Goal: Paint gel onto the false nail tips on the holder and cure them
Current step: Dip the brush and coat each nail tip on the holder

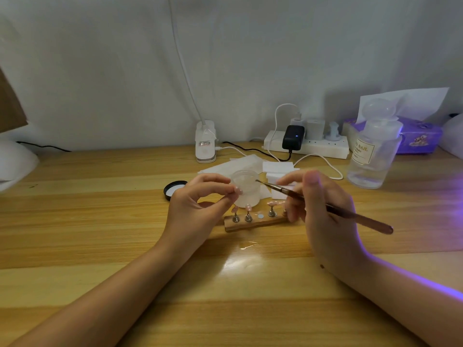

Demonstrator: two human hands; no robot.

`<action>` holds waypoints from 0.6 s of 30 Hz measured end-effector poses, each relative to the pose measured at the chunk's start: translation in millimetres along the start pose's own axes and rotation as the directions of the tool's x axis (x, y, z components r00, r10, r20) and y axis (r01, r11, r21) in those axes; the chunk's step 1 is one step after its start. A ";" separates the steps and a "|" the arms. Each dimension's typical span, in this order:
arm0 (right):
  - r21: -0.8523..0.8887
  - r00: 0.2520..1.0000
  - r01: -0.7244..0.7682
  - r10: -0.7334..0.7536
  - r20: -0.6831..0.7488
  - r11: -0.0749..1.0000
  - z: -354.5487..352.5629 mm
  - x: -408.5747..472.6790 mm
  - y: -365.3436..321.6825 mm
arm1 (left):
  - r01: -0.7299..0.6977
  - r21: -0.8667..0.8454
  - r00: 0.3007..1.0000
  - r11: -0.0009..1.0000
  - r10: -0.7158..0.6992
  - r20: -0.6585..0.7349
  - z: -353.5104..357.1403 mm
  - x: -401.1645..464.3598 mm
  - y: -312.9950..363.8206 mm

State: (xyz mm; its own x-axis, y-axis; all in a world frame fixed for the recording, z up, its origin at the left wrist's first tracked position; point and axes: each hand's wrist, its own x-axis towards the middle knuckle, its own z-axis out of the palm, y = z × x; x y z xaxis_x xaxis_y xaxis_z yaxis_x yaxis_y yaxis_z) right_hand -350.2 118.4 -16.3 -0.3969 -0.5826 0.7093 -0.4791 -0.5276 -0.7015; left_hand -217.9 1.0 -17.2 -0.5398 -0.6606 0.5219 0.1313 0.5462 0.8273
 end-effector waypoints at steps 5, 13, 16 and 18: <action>-0.171 0.998 -0.011 0.022 0.062 0.985 1.0 1.6 -1.0 | -0.002 0.015 1.000 1.000 0.002 0.003 0.3 -0.5 0.6; -0.276 0.992 0.122 -0.109 0.064 0.953 3.8 -0.3 2.3 | -0.032 0.027 0.999 0.999 0.031 0.017 -0.1 0.4 -2.4; -0.306 0.985 0.164 -0.142 0.094 0.938 5.2 0.0 3.0 | -0.043 0.020 0.999 0.999 0.043 0.014 -0.1 0.5 -2.9; -0.329 0.978 0.201 -0.168 0.126 0.923 5.3 -0.5 4.2 | -0.044 0.000 0.999 0.999 0.044 0.001 0.5 0.6 -3.0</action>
State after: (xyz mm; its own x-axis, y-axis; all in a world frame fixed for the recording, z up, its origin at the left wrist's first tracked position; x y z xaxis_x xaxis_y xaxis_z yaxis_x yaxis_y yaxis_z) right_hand -347.9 113.2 -19.9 -0.2087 -0.5588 0.8026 -0.7796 -0.4005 -0.4815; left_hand -219.0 -0.8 -19.5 -0.5342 -0.6354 0.5576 0.1550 0.5748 0.8035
